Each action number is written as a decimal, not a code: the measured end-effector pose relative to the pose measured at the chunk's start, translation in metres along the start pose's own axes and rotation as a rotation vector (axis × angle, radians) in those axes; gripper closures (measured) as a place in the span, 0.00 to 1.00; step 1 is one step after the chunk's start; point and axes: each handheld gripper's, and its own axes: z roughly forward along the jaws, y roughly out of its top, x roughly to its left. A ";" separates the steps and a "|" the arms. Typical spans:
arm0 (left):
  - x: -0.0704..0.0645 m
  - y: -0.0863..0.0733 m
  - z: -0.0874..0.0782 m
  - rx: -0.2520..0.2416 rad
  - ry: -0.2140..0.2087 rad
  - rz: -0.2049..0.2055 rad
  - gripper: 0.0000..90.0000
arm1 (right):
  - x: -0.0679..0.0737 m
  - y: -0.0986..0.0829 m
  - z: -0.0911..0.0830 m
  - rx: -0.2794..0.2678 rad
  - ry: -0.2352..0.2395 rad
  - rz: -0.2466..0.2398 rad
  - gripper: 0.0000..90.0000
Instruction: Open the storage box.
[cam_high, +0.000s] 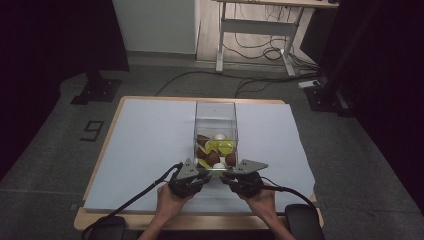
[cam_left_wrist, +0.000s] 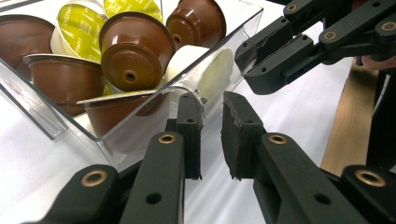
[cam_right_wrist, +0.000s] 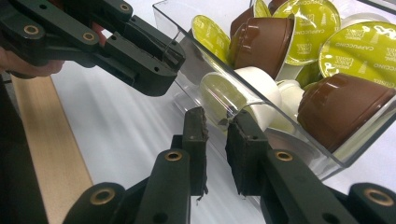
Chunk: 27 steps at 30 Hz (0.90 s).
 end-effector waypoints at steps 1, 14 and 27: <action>0.000 0.000 0.000 -0.001 -0.001 -0.001 0.86 | 0.000 0.000 0.000 0.000 0.003 -0.001 0.86; -0.007 -0.004 -0.004 0.000 -0.012 -0.004 0.85 | 0.006 -0.003 -0.004 0.005 0.011 -0.006 0.86; -0.008 -0.008 -0.003 0.009 -0.026 0.001 0.84 | 0.006 -0.004 -0.003 0.043 0.044 -0.012 0.85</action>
